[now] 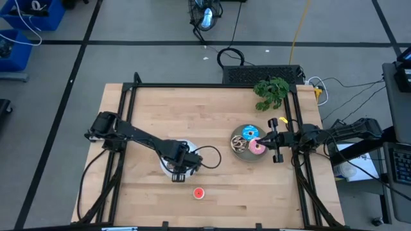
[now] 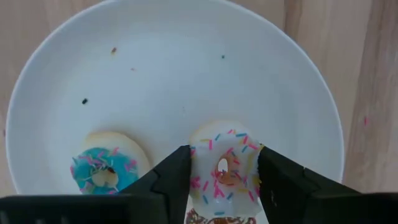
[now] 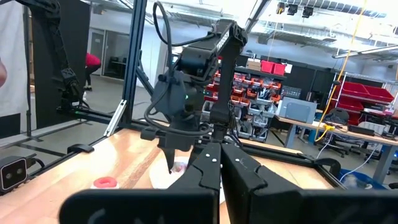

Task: Pick & Place donuts
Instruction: Put the small white donut on the white plate, then put the small orange donut on the white plate, then return to Home Position

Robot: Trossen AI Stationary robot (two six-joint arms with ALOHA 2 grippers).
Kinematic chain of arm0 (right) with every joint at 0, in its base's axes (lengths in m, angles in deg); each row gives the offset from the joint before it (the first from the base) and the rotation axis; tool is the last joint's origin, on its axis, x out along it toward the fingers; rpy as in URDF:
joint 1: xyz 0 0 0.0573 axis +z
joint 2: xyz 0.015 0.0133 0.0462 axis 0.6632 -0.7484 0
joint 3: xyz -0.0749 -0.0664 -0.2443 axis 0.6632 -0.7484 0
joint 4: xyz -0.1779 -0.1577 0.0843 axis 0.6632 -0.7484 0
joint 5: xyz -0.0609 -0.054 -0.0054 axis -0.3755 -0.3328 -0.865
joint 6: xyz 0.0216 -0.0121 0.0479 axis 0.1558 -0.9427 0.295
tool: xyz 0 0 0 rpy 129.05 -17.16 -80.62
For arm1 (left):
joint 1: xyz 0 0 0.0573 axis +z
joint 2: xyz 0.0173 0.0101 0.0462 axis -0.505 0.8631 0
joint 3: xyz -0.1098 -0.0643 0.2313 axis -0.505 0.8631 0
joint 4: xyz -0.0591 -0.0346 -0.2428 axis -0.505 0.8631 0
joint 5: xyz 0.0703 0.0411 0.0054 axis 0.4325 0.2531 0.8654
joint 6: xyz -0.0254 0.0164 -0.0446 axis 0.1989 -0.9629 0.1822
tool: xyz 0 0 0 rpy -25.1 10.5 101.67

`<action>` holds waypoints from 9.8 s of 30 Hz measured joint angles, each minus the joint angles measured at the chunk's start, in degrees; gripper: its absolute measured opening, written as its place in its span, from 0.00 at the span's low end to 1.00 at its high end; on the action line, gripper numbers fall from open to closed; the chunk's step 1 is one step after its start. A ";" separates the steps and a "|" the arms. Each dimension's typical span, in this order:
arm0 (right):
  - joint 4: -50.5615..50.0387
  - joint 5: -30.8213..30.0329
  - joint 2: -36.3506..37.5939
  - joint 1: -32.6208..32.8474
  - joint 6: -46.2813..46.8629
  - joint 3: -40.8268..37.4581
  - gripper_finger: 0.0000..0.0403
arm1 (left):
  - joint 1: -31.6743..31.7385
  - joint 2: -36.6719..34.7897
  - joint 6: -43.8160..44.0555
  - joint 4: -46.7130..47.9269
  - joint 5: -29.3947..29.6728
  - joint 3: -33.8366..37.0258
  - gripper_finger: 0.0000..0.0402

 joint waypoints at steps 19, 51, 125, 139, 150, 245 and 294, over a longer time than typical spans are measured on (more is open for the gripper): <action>-0.02 -0.02 0.01 -0.01 -0.02 0.00 0.00 | -1.31 -0.02 -0.92 -4.61 3.93 0.02 0.42; -0.01 0.00 -0.01 0.00 -0.46 0.00 0.00 | -3.01 0.28 -0.63 -4.66 9.30 -5.40 0.73; -0.04 -0.02 0.01 0.01 -0.87 0.00 0.00 | -12.00 10.79 2.32 -7.64 0.16 -21.81 0.79; -0.04 -0.02 -0.56 0.01 -0.86 0.00 0.00 | -12.01 16.40 0.55 -6.82 -0.02 -21.49 0.91; 0.12 -0.02 -0.60 -0.01 -0.87 0.00 0.00 | -12.25 19.04 1.16 -8.11 -1.64 -21.52 0.91; 0.42 -0.02 -0.63 -0.01 -1.31 0.00 0.00 | 9.16 -5.38 -9.27 -17.07 2.67 4.20 0.35; 0.40 -0.04 -0.71 -0.01 -1.31 0.00 0.00 | 6.75 0.49 -8.79 10.68 8.11 -14.43 0.76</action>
